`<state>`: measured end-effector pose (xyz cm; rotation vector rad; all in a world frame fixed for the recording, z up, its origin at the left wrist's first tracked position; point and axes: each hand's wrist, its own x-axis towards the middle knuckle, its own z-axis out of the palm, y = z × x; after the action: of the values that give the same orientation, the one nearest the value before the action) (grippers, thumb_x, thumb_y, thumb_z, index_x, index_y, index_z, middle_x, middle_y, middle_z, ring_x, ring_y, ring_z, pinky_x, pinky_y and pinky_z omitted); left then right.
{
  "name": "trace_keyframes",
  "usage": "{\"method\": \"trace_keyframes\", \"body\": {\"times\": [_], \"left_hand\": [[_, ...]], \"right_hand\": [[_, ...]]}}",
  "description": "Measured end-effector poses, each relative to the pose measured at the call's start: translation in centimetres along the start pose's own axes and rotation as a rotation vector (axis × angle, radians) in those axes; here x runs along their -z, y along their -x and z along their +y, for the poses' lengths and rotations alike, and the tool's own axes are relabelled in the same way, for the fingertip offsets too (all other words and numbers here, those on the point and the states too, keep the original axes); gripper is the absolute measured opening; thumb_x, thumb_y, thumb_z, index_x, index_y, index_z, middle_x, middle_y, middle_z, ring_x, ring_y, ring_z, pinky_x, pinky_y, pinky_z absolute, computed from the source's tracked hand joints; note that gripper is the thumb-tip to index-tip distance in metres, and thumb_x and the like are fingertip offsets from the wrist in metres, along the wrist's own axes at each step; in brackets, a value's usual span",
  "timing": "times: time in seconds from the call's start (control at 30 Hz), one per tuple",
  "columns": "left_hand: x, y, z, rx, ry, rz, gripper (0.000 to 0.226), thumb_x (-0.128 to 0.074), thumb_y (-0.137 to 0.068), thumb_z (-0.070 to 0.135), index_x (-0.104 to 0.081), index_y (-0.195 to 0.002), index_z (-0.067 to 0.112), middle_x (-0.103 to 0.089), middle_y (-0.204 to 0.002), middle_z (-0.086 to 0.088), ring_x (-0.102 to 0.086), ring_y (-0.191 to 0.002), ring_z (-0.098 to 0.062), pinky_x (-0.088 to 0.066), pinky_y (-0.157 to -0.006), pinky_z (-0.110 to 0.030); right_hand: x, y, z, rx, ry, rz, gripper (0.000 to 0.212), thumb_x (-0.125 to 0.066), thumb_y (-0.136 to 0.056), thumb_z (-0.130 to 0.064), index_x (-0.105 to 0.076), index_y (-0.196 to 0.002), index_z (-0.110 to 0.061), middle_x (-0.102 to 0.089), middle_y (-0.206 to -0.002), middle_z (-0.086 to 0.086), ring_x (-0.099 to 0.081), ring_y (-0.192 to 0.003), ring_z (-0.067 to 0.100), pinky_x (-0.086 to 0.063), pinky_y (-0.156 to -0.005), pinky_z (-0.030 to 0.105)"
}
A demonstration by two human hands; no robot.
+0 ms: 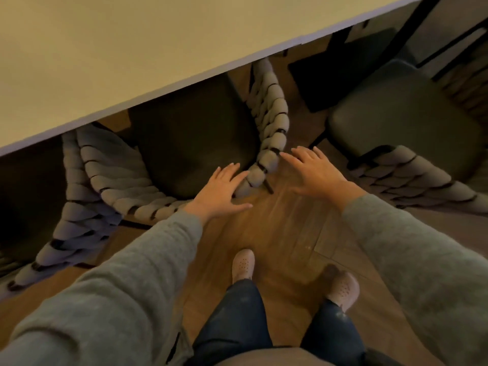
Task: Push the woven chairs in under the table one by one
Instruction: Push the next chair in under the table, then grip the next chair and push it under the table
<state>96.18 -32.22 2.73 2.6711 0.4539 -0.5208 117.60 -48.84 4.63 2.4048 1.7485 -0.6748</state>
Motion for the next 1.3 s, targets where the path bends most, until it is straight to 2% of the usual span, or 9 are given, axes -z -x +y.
{"method": "trace_keyframes", "body": {"times": [0.17,0.4,0.67,0.77,0.87,0.97,1.03,1.13,1.3], "left_hand": [[0.0,-5.3,10.7,-0.115,-0.081,0.043,0.081,-0.052,-0.089,0.060,-0.018,-0.154,0.024,-0.004,-0.162,-0.007,0.000,-0.149,-0.022,-0.001,-0.119,-0.040],[-3.9,-11.6,27.8,-0.202,-0.208,0.080,0.086,-0.054,-0.088,0.058,-0.014,-0.154,0.022,-0.001,-0.162,-0.011,0.003,-0.149,-0.026,0.000,-0.119,-0.043],[-6.8,-18.1,43.2,-0.319,-0.296,0.018,0.095,-0.068,-0.084,0.043,-0.008,-0.155,0.021,0.000,-0.161,-0.014,0.002,-0.149,-0.030,-0.003,-0.119,-0.050],[-6.2,-21.1,46.3,-0.339,-0.364,-0.015,0.096,-0.070,-0.084,0.038,-0.007,-0.155,0.020,-0.010,-0.160,-0.013,-0.002,-0.149,-0.031,-0.006,-0.118,-0.052],[-6.0,-24.5,48.0,-0.331,-0.442,-0.105,0.088,-0.067,-0.087,0.035,-0.012,-0.154,0.020,-0.030,-0.154,-0.011,-0.015,-0.146,-0.031,-0.008,-0.118,-0.056],[-6.1,-27.6,49.0,-0.337,-0.435,-0.244,0.056,-0.060,-0.092,0.031,-0.038,-0.143,0.023,-0.052,-0.136,-0.006,-0.044,-0.130,-0.028,-0.027,-0.111,-0.051],[-5.9,-28.7,49.0,-0.377,-0.411,-0.263,0.031,-0.057,-0.093,0.027,-0.055,-0.123,0.024,-0.062,-0.120,-0.003,-0.058,-0.113,-0.024,-0.043,-0.095,-0.042],[-5.9,-29.1,48.3,-0.443,-0.358,-0.250,0.022,-0.056,-0.092,0.025,-0.059,-0.114,0.023,-0.066,-0.109,-0.001,-0.063,-0.103,-0.023,-0.049,-0.082,-0.037],[-5.6,-30.5,46.9,-0.485,-0.356,-0.216,0.027,-0.057,-0.092,0.024,-0.060,-0.119,0.025,-0.066,-0.109,0.001,-0.063,-0.101,-0.020,-0.049,-0.081,-0.035]], "right_hand": [[-0.7,7.7,8.6,-0.107,0.027,0.038,0.092,-0.064,-0.087,-0.050,-0.007,-0.156,-0.028,-0.017,-0.161,0.009,-0.011,-0.149,0.026,-0.007,-0.121,0.046],[-2.8,20.9,24.3,-0.232,-0.002,0.072,0.090,-0.064,-0.085,-0.053,-0.014,-0.155,-0.025,-0.024,-0.157,0.011,-0.018,-0.147,0.028,-0.011,-0.120,0.045],[-5.2,31.6,38.3,-0.378,0.117,-0.173,0.102,-0.070,-0.080,-0.051,-0.006,-0.156,-0.026,-0.016,-0.161,0.006,-0.010,-0.149,0.026,-0.008,-0.121,0.047],[-5.6,32.7,41.8,-0.371,0.178,-0.224,0.095,-0.070,-0.083,-0.039,-0.009,-0.155,-0.027,-0.021,-0.159,0.004,-0.013,-0.148,0.027,-0.011,-0.120,0.050],[-5.9,32.1,44.6,-0.368,0.202,-0.272,0.088,-0.069,-0.083,-0.030,-0.015,-0.153,-0.029,-0.030,-0.155,0.001,-0.024,-0.145,0.025,-0.016,-0.118,0.049],[-6.9,31.2,46.4,-0.324,0.183,-0.306,0.083,-0.070,-0.081,-0.029,-0.025,-0.150,-0.032,-0.034,-0.152,-0.003,-0.032,-0.140,0.022,-0.020,-0.116,0.047],[-7.7,30.7,46.9,-0.276,0.182,-0.264,0.069,-0.064,-0.083,-0.029,-0.033,-0.145,-0.034,-0.042,-0.146,-0.003,-0.038,-0.135,0.021,-0.025,-0.113,0.044],[-8.3,30.0,47.2,-0.257,0.185,-0.243,0.045,-0.054,-0.089,-0.032,-0.046,-0.132,-0.038,-0.055,-0.126,-0.004,-0.050,-0.119,0.021,-0.034,-0.101,0.039],[-7.6,28.5,47.3,-0.268,0.186,-0.296,0.038,-0.051,-0.091,-0.032,-0.048,-0.129,-0.038,-0.055,-0.120,-0.004,-0.054,-0.111,0.021,-0.033,-0.096,0.039]]}}
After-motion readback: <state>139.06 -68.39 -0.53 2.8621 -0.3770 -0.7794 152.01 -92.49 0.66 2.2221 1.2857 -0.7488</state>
